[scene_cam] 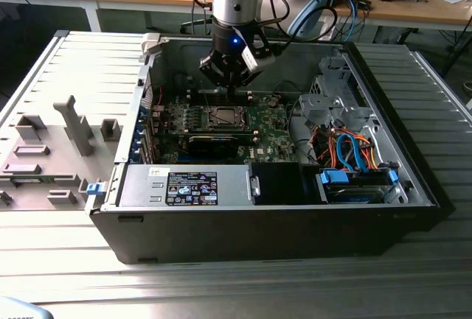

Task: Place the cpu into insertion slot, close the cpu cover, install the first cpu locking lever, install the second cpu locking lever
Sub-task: 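Install the first cpu locking lever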

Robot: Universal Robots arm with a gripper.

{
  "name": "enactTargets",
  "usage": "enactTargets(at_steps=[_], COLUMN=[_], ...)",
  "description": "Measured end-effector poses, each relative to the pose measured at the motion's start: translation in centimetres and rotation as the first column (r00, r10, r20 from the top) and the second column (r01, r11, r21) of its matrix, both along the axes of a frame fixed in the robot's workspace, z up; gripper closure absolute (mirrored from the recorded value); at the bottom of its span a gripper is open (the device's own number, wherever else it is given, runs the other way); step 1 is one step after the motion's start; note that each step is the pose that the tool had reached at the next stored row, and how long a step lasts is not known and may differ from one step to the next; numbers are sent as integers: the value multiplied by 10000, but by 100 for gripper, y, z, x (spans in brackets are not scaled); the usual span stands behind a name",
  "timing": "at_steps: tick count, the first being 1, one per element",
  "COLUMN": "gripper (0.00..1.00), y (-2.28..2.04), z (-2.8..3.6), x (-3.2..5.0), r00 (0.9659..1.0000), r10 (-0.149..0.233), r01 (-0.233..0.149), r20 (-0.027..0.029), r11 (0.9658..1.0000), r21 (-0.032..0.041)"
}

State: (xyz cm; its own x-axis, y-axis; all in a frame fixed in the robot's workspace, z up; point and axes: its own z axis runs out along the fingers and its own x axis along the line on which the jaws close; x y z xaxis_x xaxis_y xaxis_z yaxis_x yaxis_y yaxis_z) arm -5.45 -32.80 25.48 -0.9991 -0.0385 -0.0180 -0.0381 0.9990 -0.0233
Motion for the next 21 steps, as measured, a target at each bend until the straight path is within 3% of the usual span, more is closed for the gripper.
enactTargets(at_steps=[21], gripper=[89], y=[0], z=[0], x=[0], r00=[9985], r10=[538], r01=[-538], r20=[0], r11=[9985], r21=[0])
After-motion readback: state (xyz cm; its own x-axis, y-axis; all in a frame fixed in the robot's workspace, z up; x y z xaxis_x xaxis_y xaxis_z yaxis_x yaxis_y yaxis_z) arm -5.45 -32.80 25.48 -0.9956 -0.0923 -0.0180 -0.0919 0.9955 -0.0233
